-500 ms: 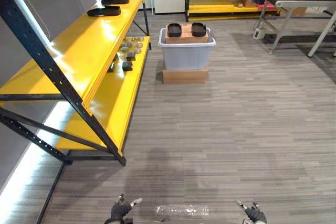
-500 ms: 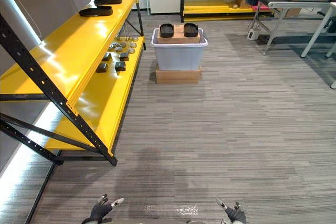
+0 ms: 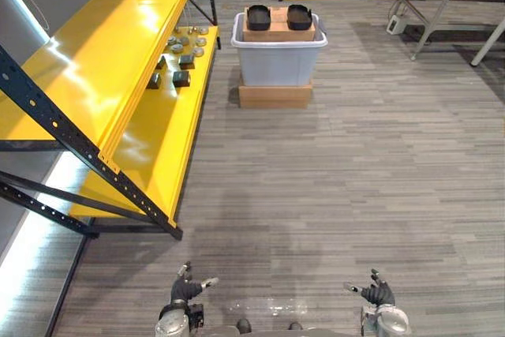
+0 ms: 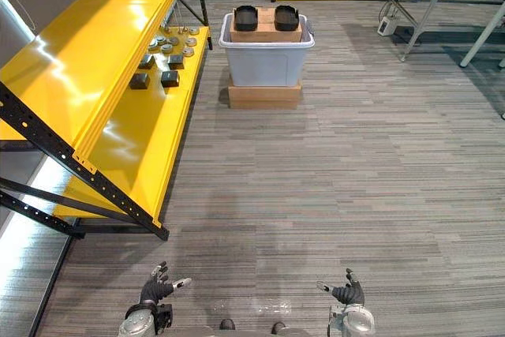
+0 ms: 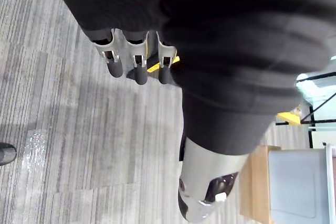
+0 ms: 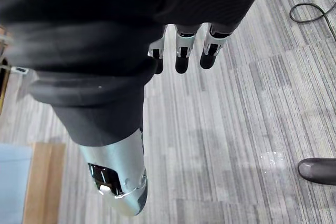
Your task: Walk over and take plastic housings, then place them on the shelf
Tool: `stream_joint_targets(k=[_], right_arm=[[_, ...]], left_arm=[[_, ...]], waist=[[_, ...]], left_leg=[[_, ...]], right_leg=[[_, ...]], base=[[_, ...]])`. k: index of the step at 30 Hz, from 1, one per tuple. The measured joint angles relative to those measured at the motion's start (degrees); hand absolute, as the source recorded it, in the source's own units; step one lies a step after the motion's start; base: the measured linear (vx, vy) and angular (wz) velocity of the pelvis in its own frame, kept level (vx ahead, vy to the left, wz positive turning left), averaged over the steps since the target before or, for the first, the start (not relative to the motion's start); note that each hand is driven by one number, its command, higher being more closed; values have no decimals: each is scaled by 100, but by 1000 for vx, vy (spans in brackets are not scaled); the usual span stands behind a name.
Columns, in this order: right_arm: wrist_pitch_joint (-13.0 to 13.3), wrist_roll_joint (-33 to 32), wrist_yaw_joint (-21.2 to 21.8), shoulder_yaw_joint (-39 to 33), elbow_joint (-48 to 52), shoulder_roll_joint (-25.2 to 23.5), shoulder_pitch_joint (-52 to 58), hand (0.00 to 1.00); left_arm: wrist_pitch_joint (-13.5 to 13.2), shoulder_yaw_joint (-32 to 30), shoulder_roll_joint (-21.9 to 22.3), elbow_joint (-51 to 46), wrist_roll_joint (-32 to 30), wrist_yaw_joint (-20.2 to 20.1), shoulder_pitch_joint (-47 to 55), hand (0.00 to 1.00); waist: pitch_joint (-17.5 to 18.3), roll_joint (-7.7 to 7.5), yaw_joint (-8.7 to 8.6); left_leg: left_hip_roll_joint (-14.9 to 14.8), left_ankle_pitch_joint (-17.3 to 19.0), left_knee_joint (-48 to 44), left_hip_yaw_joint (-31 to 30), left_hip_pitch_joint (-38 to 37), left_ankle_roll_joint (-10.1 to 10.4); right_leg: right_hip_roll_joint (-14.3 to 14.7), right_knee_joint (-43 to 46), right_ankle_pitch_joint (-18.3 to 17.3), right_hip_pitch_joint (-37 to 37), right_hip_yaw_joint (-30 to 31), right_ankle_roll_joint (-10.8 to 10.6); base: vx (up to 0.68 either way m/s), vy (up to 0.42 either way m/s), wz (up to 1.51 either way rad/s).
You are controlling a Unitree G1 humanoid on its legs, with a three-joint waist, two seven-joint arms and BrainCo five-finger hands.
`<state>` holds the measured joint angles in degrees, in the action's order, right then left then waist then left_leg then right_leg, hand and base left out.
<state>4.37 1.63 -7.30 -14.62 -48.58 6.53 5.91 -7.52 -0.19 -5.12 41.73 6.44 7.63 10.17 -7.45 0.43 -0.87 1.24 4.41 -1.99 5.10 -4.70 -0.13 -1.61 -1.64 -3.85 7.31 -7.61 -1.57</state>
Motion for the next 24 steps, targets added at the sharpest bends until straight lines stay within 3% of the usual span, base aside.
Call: stream_joint_targets(k=[2, 7, 10, 13, 14, 15, 17, 19, 21, 22, 23, 24], right_arm=[[-6, -109, -9, -5, 3, 22, -58, 0], [-42, -342, -27, -46, 44, 9, -131, 0], [-48, -402, -63, -168, 54, 13, -159, 0], [-61, -438, -134, -123, 76, -33, -260, 0], [-78, -439, -132, -110, 83, -60, -260, 0], [-84, -439, -130, -97, 108, -66, -259, 0], [-86, -437, -126, 51, 265, 28, -262, 0], [-80, -437, -126, 177, 465, 166, -340, 0], [-67, -432, -128, 222, 613, 188, -319, 0], [-67, -431, -128, 254, 646, 187, -294, 0], [-66, -431, -125, 280, 669, 247, -267, 0], [-74, -428, -122, 301, 677, 241, -367, 0]], left_arm=[[-7, -31, 9, -138, 25, 4, 38, 0], [-23, -228, 22, -354, 200, 18, 147, 0], [-25, -268, 24, -549, 267, 25, 134, 0], [-28, -251, -21, -587, 312, 103, 145, 0], [-28, -241, -66, -600, 311, 129, 98, 0], [-28, -243, -112, -637, 311, 138, 124, 0], [-28, -244, -133, -636, 312, 142, 36, 0], [-41, -243, -126, -635, 311, 181, -217, 0], [-58, -251, -195, -635, 308, 270, -347, 0], [-58, -269, -210, -635, 308, 278, -337, 0], [-60, -286, -151, -537, 310, 292, -352, 0], [-62, -249, -112, -521, 310, 278, -406, 0]], waist=[[-2, 45, 3], [-1, 56, 6], [-20, 87, 4], [-137, 98, -19], [-211, 27, -85], [-273, 46, -112], [-357, 108, -149], [-522, 313, -173], [-550, 157, -209], [-540, 87, -218], [-546, 172, -298], [-558, 270, -322]], left_leg=[[-32, 106, -43, 63, 56, -93], [-118, 547, -529, 301, 417, -80], [-172, 962, -1072, 398, 663, -166], [-201, 1288, -1292, 517, 463, -305], [-155, 1382, -1279, 508, 264, -332], [-139, 1524, -1252, 503, 30, -319], [-292, 1594, -1131, 451, -301, -280], [-655, 1561, -863, 326, -588, -145], [-706, 1514, -754, 222, -892, 201], [-717, 1578, -769, 171, -1000, 312], [-867, 1682, -917, -18, -1162, 494], [-1026, 1464, -1327, -84, -981, 815]], right_leg=[[34, -15, -7, -61, 48, -8], [37, 84, -194, -329, 156, -47], [-67, 1330, -786, -913, 166, -334], [-352, 3827, -1041, -1989, -103, -531], [-519, 4423, -1178, -2174, -276, -492], [-676, 4615, -1387, -2354, -483, -349], [-669, 4349, -1475, -2685, -769, -217], [-385, 3474, -1204, -3199, -963, -154], [-279, 2160, -203, -3463, -802, -55], [-256, 1944, 100, -3465, -750, 63], [-221, 2383, 720, -3490, -707, 413], [-240, 2854, 315, -3578, -849, 495]], base=[[-35, -6, -19], [20, 16, -29], [163, 52, -23], [207, 63, -24], [409, 45, 5], [382, 17, 4], [448, -20, 10], [540, -89, 35], [585, -165, 39], [673, -238, 43], [672, -259, 43], [652, -265, 41]])
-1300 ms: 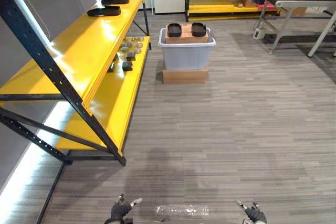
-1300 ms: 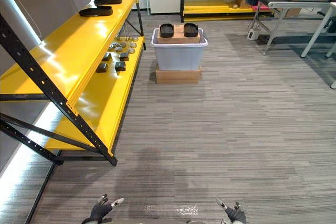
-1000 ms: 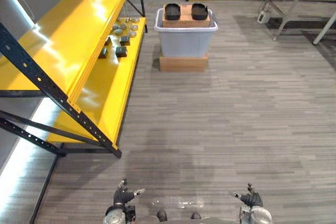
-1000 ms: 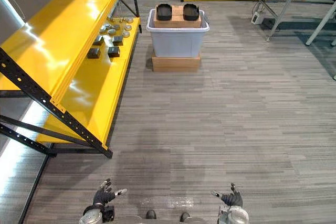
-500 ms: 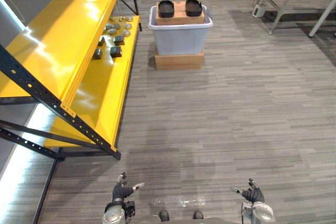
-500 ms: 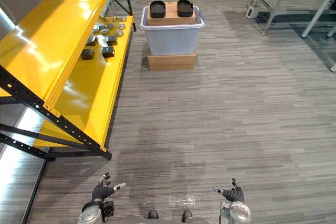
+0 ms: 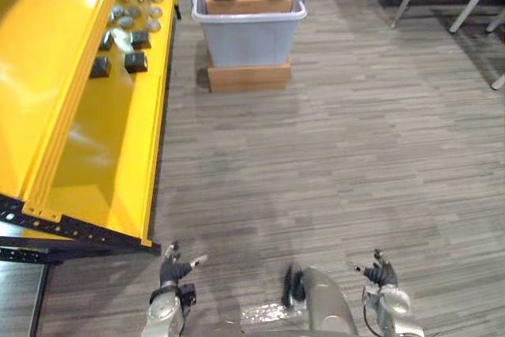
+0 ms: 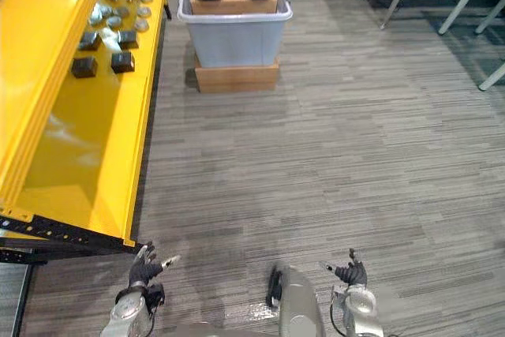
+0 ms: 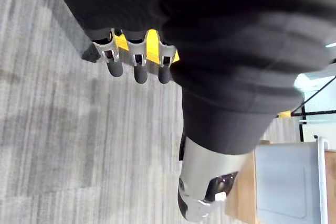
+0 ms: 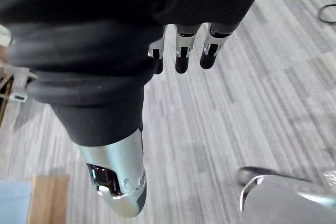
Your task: Walk over and take plastic housings, then place them on the shelf
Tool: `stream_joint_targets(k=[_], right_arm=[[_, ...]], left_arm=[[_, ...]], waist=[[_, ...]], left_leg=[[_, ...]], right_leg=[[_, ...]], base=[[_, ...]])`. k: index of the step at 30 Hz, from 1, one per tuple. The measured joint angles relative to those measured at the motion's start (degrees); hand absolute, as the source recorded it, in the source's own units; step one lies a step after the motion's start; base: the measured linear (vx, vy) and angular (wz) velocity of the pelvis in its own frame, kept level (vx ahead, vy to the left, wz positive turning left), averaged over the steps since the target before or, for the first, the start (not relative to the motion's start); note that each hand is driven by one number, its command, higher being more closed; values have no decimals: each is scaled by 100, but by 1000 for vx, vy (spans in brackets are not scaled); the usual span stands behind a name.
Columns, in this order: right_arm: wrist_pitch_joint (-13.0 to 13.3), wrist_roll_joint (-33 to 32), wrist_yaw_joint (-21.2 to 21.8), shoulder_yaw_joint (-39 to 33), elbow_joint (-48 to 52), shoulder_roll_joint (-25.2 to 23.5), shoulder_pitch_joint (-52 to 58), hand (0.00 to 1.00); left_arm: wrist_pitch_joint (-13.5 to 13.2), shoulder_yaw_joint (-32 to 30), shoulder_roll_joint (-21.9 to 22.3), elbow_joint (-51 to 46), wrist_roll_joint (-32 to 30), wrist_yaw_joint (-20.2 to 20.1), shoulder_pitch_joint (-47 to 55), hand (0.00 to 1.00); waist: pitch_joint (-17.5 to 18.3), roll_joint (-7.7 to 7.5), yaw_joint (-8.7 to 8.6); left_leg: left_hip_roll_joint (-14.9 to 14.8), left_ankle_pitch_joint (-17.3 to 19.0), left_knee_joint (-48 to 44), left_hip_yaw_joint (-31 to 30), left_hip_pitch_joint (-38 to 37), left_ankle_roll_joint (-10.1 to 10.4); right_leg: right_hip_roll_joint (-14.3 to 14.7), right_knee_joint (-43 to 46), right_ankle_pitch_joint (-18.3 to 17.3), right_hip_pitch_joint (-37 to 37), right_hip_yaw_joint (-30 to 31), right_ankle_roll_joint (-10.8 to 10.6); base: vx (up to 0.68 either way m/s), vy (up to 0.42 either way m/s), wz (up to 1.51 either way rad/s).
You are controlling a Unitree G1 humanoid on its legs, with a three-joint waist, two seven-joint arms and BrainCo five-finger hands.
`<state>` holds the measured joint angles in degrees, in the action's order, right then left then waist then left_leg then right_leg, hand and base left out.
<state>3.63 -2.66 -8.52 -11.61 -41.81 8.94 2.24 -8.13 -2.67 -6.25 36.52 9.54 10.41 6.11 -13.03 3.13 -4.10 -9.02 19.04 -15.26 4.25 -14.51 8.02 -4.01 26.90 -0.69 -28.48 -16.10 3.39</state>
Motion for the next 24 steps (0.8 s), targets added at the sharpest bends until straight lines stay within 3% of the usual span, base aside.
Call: stream_joint_targets(k=[1, 2, 3, 4, 5, 7, 10, 11, 12, 13, 14, 15, 16, 17, 20, 21, 22, 23, 24], right_arm=[[4, 2, 8, 31, 0, 0, -40, 0], [4, 2, 25, 102, -4, 2, -67, 0], [4, 0, 50, 171, -27, 4, -56, 0], [10, 0, 55, 217, -52, 3, -56, 0], [30, -8, 83, 287, -142, -17, -67, 0], [71, -17, 82, 297, -251, -43, -67, 0], [81, -150, 72, 184, -332, -41, -182, 0], [71, -193, 68, 145, -469, -42, -284, 0], [57, -197, 60, 132, -500, -45, -286, 0], [39, -197, 32, 115, -539, -51, -290, 0], [48, -194, -37, 70, -623, -49, -274, 0], [39, -194, -56, 81, -688, -62, -305, 0], [36, -194, -62, 105, -680, -150, -295, 0], [36, -188, -70, 103, -675, -210, -296, 0], [25, -152, -66, 60, -745, -213, -259, 0], [15, -116, -52, 50, -747, -248, -192, 0], [14, -114, -37, 57, -748, -261, -155, 0], [3, -107, -19, 66, -749, -287, -108, 0], [0, -92, -13, 95, -746, -304, -80, 0]], left_arm=[[-1, -3, 38, -1, 0, 5, -29, 0], [-1, -20, 131, 0, 4, 5, -64, 0], [-1, -21, 219, 3, 7, -4, -35, 0], [-3, -19, 241, 0, 10, -18, -12, 0], [-3, -24, 255, 6, 66, -28, 29, 0], [-3, -25, 265, -8, 113, -27, 47, 0], [1, -27, 281, -137, 135, -31, 80, 0], [4, -27, 281, -178, 141, -28, 73, 0], [7, -27, 289, -193, 143, -27, 76, 0], [8, -34, 319, -269, 146, -15, 188, 0], [13, -37, 365, -281, 144, 11, 281, 0], [28, -40, 362, -243, 146, 37, 300, 0], [41, -137, 372, -226, 154, 94, 343, 0], [39, -197, 390, -227, 154, 100, 277, 0], [39, -201, 409, -231, 152, 95, 194, 0], [50, -199, 368, -207, 153, 95, 219, 0], [50, -198, 341, -210, 153, 95, 223, 0], [50, -195, 290, -218, 154, 106, 219, 0], [49, -191, 269, -217, 155, 126, 253, 0]], waist=[[-5, 4, -10], [-23, 29, 6], [-107, 90, 26], [-151, 130, 31], [-190, 112, 92], [-259, -64, 236], [-298, -197, 352], [-339, -247, 436], [-350, -239, 503], [-363, -258, 608], [-318, -118, 724], [-319, -137, 805], [-233, -289, 814], [-128, -468, 778], [-115, -555, 801], [-123, -596, 775], [-119, -604, 759], [-123, -610, 700], [-123, -584, 623]], left_leg=[[-16, -210, -326, -54, 147, 11], [-90, -823, -1315, -127, 574, -93], [-350, -1782, -2578, -133, 1020, -85], [-548, -1754, -3296, -88, 1266, -113], [-867, -1460, -4421, 157, 1648, -396], [-862, -1041, -4995, 456, 2266, -587], [-264, -665, -3768, 666, 3453, -581], [101, -692, -2707, 618, 3734, -559], [292, -772, -2071, 529, 3797, -486], [568, -1084, -712, 272, 3821, -264], [627, -1457, 171, 81, 3792, -208], [622, -1888, 46, 48, 3792, -389], [745, -2351, -87, 26, 3792, -850], [900, -2227, -297, 57, 3907, -1034], [971, -1435, -938, 279, 3765, -1189], [1052, -1051, -1097, 337, 3421, -1263], [1099, -869, -1169, 334, 3231, -1293], [1170, -590, -1160, 316, 2780, -1340], [1189, -414, -976, 269, 2263, -1361]], right_leg=[[-14, 108, -183, 18, -33, 23], [16, 94, -469, 280, -86, 51], [139, -235, -645, 878, -192, 88], [243, -445, -689, 1254, -263, 127], [430, -850, -705, 1901, -274, 148], [491, -1560, -719, 2852, -262, 167], [477, -2382, -795, 3656, -261, 56], [430, -2499, -909, 3879, -243, -23], [402, -2523, -980, 3994, -220, -66], [400, -2585, -1120, 4231, -108, -168], [487, -2702, -1270, 4461, 81, -275], [487, -2720, -1362, 4589, 203, -341], [347, -2690, -1450, 4681, 318, -469], [111, -2445, -1467, 4541, 376, -496], [-252, -337, -1491, 3861, 730, -730], [-515, 1101, -1108, 3435, 864, -1226], [-630, 1806, -1023, 3234, 878, -1409], [-848, 2960, -1138, 2868, 743, -1219], [-982, 3400, -1342, 2591, 463, -873]], base=[[648, -292, 26], [678, -327, 33], [694, -327, 37], [705, -302, 28], [667, -258, 11], [608, -222, 14], [570, -119, 11], [489, 4, -9], [521, 48, -23], [539, 93, -56], [550, 124, -75], [586, 155, -75], [623, 168, -35], [761, 207, -17], [650, 192, -17], [475, 134, -9], [607, 153, -1], [602, 115, 7], [589, 96, 7]])
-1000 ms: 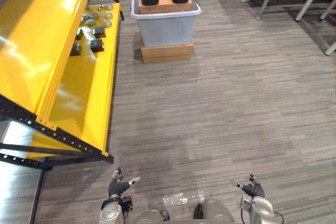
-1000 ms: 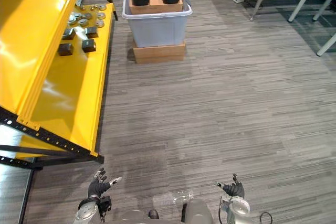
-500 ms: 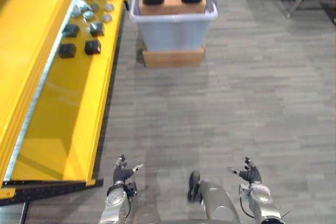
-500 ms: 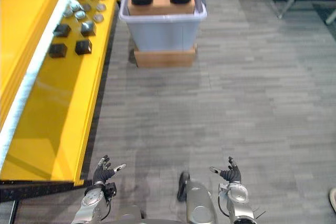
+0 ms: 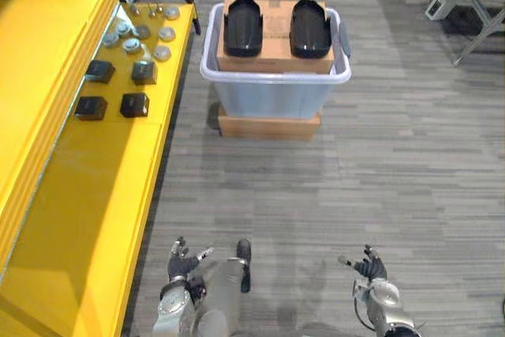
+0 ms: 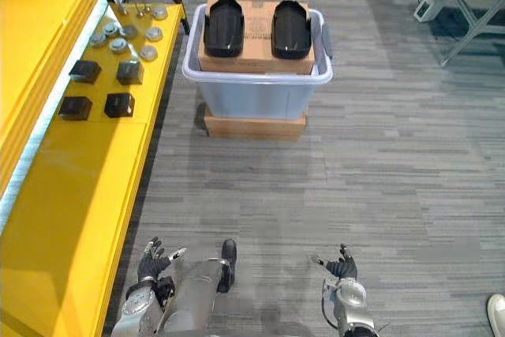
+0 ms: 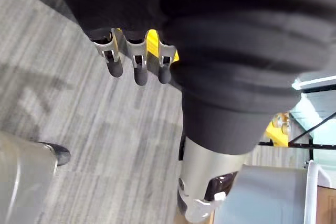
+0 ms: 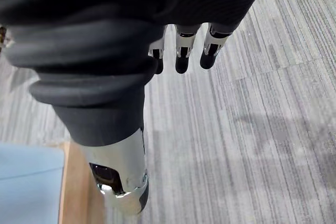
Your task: Walk over and take plastic housings, then place them on the shelf
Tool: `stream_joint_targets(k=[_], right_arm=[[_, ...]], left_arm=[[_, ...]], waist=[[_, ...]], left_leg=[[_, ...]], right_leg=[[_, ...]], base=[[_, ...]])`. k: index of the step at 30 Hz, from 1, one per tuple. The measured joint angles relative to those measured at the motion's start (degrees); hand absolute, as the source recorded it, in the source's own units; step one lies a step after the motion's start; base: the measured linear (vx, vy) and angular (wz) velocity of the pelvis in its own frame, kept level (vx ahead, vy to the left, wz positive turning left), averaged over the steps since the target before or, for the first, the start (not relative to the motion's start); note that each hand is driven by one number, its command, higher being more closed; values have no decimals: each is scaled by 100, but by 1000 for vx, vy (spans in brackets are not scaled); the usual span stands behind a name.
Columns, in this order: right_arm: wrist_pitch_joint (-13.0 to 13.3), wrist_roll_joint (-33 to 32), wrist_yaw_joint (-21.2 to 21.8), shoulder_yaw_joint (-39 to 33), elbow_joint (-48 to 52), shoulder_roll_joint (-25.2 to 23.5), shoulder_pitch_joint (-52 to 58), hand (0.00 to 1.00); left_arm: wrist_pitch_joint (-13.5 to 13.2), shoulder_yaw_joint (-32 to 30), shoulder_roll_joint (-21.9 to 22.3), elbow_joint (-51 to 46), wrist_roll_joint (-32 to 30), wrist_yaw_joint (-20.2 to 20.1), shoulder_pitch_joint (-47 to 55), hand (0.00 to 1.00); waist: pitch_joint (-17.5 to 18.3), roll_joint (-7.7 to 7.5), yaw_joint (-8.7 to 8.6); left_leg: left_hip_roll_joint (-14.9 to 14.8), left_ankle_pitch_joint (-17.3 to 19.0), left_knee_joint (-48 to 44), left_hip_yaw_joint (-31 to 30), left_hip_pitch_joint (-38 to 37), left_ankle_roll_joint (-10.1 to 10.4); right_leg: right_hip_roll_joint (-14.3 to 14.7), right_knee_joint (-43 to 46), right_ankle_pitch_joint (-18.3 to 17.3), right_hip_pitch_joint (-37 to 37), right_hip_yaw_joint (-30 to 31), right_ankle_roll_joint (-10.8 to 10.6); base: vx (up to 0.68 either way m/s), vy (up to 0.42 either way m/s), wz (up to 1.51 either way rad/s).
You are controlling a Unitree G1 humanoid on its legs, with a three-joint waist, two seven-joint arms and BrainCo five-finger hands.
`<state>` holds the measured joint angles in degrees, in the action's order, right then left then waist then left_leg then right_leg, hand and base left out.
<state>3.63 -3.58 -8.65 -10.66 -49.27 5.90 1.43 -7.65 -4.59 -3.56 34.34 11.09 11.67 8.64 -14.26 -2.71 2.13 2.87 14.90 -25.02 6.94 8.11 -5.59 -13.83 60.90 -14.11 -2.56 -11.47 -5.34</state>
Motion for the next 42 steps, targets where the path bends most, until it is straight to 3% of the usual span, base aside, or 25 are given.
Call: stream_joint_targets(k=[2, 4, 5, 6, 7, 8, 9, 10, 11, 12, 13, 15, 16, 18, 20, 21, 22, 25, 27, 31, 34, 39, 42], right_arm=[[3, 30, 0, 15, 7, -1, 36, 0], [6, 44, 4, 54, 11, 7, 2, 0], [5, 93, 5, 59, 11, 16, 21, 0], [-2, 97, 5, 59, 11, 6, 78, 0], [-5, 97, 5, 58, 12, 0, 119, 0], [-14, 101, 1, 57, 12, 4, 208, 0], [-26, 104, 1, 54, 10, 33, 307, 0], [-29, 105, 1, 50, 10, 40, 339, 0], [-32, 122, 7, 46, 23, 67, 341, 0], [-30, 139, 15, 67, 96, 56, 300, 0], [-27, 137, 12, 154, 133, 57, 285, 0], [-19, 114, 7, 203, 122, 10, 283, 0], [9, 70, 2, 194, 118, -29, 283, 0], [49, -29, -8, 47, 126, -29, 237, 0], [55, -46, -16, -138, 117, 25, 250, 0], [56, -45, -23, -212, 130, 73, 307, 0], [25, -59, -27, -352, 64, 129, 364, 0], [-9, -148, -39, -543, 43, -28, 571, 0], [-4, -291, -99, -736, 47, -52, 587, 0], [2, -506, -130, -1120, 190, -49, 571, 0], [3, -574, -150, -1441, 842, -46, 659, 0], [59, -598, -400, -1655, 2922, -20, 912, 0], [163, -581, -457, -1652, 3530, -16, 885, 0]], left_arm=[[-8, 0, -22, -5, 5, 6, 27, 0], [-9, -2, -59, 10, 13, 11, 4, 0], [-9, 3, -57, 54, 12, 11, -39, 0], [-11, 0, -62, 94, 4, 17, -100, 0], [-12, -2, -71, 115, 0, 26, -102, 0], [-11, -2, -128, 129, -20, 72, -55, 0], [-9, 7, -110, 252, -29, 86, -35, 0], [-7, 27, -85, 300, -30, 79, -22, 0], [-13, 34, 38, 339, -38, 79, 17, 0], [-11, -4, 144, 345, -45, 73, 8, 0], [-7, -27, 248, 346, -43, 74, 44, 0], [-5, -15, 271, 368, -43, 69, 62, 0], [-3, -1, 286, 394, -43, 55, 44, 0], [-6, 2, 302, 383, -43, -34, 6, 0], [-6, 1, 301, 354, -43, -39, -31, 0], [-7, 5, 317, 350, -43, -37, -18, 0], [-4, 16, 340, 392, -42, -39, -26, 0], [-7, 12, 166, 441, -43, -40, -69, 0], [-2, 15, 78, 444, -39, -43, -68, 0], [-3, -7, -48, 435, -39, -48, 33, 0], [-3, -7, -139, 410, -42, -74, 169, 0], [-7, -9, -146, 101, -48, -169, 423, 0], [-7, 4, -144, 101, -53, -175, 449, 0]], waist=[[52, 65, -30], [24, 147, -143], [-13, 212, -170], [-24, 232, -185], [-15, 210, -211], [39, 97, -258], [107, 67, -318], [169, 101, -368], [273, 295, -421], [220, 435, -420], [196, 545, -372], [190, 544, -306], [198, 471, -216], [156, 385, -152], [164, 451, -151], [186, 594, -158], [168, 805, -241], [259, 456, -297], [306, 345, -295], [327, 326, -293], [358, 308, -347], [512, 177, -438], [624, 132, -450]], left_leg=[[-48, 132, 422, -72, -670, 50], [-181, 218, 664, -194, -1111, 112], [-326, 235, 778, -240, -1376, 146], [-453, 271, 872, -298, -1608, 227], [-491, 310, 903, -374, -1715, 332], [-492, 449, 919, -509, -1901, 567], [-534, 567, 856, -710, -2096, 743], [-615, 565, 732, -819, -2085, 748], [-858, 465, 138, -894, -1861, 918], [-1055, 124, -920, -862, -1443, 1204], [-1363, -354, -2162, -817, -923, 1238], [-1604, -233, -2910, -622, -589, 1186], [-1650, -50, -2951, -416, -402, 1164], [-1551, 143, -2052, -184, -72, 1169], [-1456, -8, -714, -233, 43, 1267], [-1462, -664, 64, -259, 49, 1206], [-1511, -844, 365, -389, 31, 1120], [-1129, -1138, 1212, -274, -376, 1011], [-976, -1256, 1551, -169, -455, 947], [-872, -1267, 1844, 52, -724, 929], [-806, -1285, 2047, 142, -861, 901], [-762, -1313, 2321, 343, -945, 879], [-720, -1321, 2403, 416, -1001, 869]], right_leg=[[-34, -230, -290, -542, -446, 296], [80, -1150, -422, -1100, -726, 363], [323, -2232, -346, -1367, -691, 340], [629, -3443, 97, -1499, -475, 240], [738, -4088, 415, -1527, -324, 212], [785, -4920, 1013, -1558, -8, 184], [803, -4674, 1868, -1520, 186, 376], [810, -4506, 1988, -1536, 204, 541], [941, -4330, 1703, -1479, -10, 640], [1104, -4370, 1524, -1198, -177, 741], [1303, -4692, 1450, -727, -274, 825], [1463, -5033, 1436, -215, -282, 866], [1469, -5271, 1429, 176, -275, 880], [1378, -5528, 1427, 578, -248, 877], [1361, -5701, 1377, 759, -247, 798], [1429, -5756, 1283, 847, -261, 672], [1571, -5829, 1157, 986, -269, 560], [1149, -5769, 1032, 942, -241, 382], [1026, -5746, 982, 830, -164, 303], [906, -5700, 931, 828, 35, 225], [858, -5702, 892, 812, 144, 167], [826, -5703, 883, 663, 341, 153], [824, -5706, 883, 647, 400, 153]], base=[[553, 34, 7], [552, -41, 27], [676, -118, 37], [689, -136, 42], [693, -191, 62], [619, -248, 93], [631, -280, 97], [652, -292, 82], [621, -289, 50], [723, -329, 41], [581, -264, 25], [443, -161, -1], [485, -159, -12], [485, -108, -14], [291, 16, -22], [290, 119, -5], [312, 158, 14], [206, 117, 12], [135, 64, -10], [79, 49, -23], [39, 13, -19], [45, 20, -19], [57, 34, -14]])
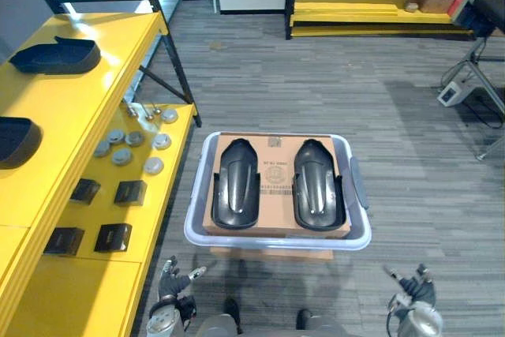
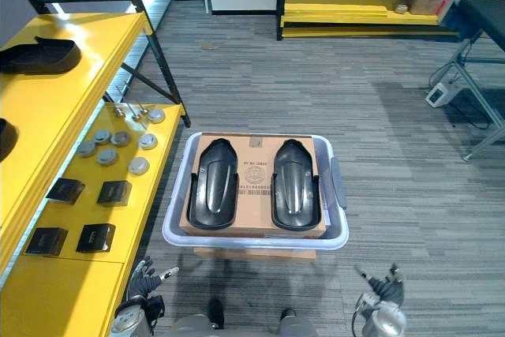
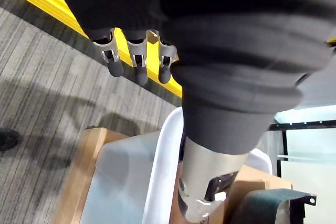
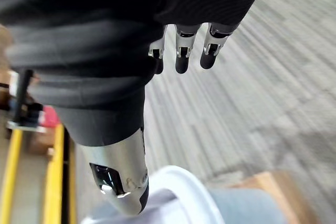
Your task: Walk over and take plastic housings, then place them on the shelf
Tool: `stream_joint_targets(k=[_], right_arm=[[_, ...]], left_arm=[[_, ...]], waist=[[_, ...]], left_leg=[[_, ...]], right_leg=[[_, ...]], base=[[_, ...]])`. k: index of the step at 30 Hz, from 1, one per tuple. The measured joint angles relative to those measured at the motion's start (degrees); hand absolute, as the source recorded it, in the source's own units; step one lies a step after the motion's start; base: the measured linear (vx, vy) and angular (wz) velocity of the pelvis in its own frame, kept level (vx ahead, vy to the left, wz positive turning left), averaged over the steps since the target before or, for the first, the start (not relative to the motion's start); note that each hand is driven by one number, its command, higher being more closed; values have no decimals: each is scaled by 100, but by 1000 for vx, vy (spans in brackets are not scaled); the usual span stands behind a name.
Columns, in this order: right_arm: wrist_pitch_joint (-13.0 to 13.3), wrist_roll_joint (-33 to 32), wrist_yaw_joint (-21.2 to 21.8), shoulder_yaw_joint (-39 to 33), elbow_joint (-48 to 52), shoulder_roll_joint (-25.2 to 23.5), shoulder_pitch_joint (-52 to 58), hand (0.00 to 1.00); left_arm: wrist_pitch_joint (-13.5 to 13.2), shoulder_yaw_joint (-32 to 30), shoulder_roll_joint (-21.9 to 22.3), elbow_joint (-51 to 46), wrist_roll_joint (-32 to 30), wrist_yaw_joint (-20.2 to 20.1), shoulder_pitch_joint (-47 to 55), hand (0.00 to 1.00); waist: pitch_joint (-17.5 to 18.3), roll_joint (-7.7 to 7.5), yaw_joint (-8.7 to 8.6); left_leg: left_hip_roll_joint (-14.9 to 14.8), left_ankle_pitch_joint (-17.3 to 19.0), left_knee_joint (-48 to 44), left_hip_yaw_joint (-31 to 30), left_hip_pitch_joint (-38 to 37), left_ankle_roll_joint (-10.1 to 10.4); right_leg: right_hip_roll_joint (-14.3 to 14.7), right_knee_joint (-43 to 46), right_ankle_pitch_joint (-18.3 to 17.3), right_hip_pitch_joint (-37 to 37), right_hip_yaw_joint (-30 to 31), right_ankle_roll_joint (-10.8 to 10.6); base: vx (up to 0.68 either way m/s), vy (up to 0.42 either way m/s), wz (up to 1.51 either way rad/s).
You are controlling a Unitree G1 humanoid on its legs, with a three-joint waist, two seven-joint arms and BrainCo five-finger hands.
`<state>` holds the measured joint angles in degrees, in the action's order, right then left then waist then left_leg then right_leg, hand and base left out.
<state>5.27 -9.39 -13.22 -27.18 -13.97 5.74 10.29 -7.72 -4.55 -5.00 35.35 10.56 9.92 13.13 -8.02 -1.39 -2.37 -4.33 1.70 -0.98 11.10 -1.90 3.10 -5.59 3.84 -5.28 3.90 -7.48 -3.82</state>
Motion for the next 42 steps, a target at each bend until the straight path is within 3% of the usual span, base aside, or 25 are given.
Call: stream_joint_targets(k=[5, 10, 13, 15, 20, 22, 32, 33, 42], right_arm=[[108, 108, -182, 158, 642, 40, -324, 0], [97, 640, -269, 984, 582, 246, -1089, 0], [34, 1052, -406, 1136, 35, 359, -1749, 0], [-111, 1239, -532, 1253, -418, 460, -2271, 0], [-392, 1346, -717, 1251, -1480, 527, -3245, 0], [-468, 1344, -846, 1238, -1956, 709, -3722, 0], [-630, 1160, -1291, 848, -3931, 1523, -5126, 0], [-657, 1127, -1289, 840, -4140, 1586, -5204, 100], [-606, 926, -1155, 760, -4646, 1722, -5529, 100]], left_arm=[[-12, 74, 0, -8, 0, -1, 9, 0], [-19, 362, -26, -6, 0, -55, 34, 0], [-27, 515, -20, -12, 0, -109, 27, 0], [-37, 514, -20, -53, 6, -101, -60, 0], [-52, 518, -17, -180, 20, -41, -160, 0], [-54, 557, -16, -199, 28, 62, -314, 0], [-262, 971, 7, -403, 137, 410, -603, 0], [-274, 1015, 6, -402, 199, 433, -637, 0], [-278, 1193, 26, -354, 238, 517, -804, 0]], waist=[[55, 8, 9], [53, 27, 39], [-12, 72, 147], [-243, 122, 294], [-694, 210, 377], [-963, 245, 493], [-1488, 455, 481], [-1522, 460, 482], [-1625, 475, 442]], left_leg=[[51, -44, 126, -10, -46, -43], [107, -249, 324, -112, 114, -76], [125, -355, 305, -298, 351, -108], [134, -431, 251, -389, 553, -138], [154, -592, 163, -636, 1025, -197], [161, -595, 25, -660, 1229, -196], [228, -795, 4, -860, 1611, -284], [227, -808, 20, -860, 1641, -284], [271, -897, 133, -882, 1725, -229]], right_leg=[[-38, -1, 3, 0, -18, -5], [-62, 3, 30, -195, -93, -35], [-75, 2, 120, -326, -271, -42], [-82, 1, 205, -448, -349, -42], [-121, -3, 340, -746, -544, -46], [-133, 0, 405, -870, -549, -51], [-169, 5, 508, -1151, -685, -39], [-167, 6, 508, -1191, -684, -39], [-161, 1, 505, -1324, -685, -36]], base=[[25, 10, 1], [-34, 0, 12], [-78, -3, 31], [-112, 15, 18], [-135, 22, 26], [-110, 40, 9], [-44, 23, 9], [0, 0, 0], [22, -1, 0]])
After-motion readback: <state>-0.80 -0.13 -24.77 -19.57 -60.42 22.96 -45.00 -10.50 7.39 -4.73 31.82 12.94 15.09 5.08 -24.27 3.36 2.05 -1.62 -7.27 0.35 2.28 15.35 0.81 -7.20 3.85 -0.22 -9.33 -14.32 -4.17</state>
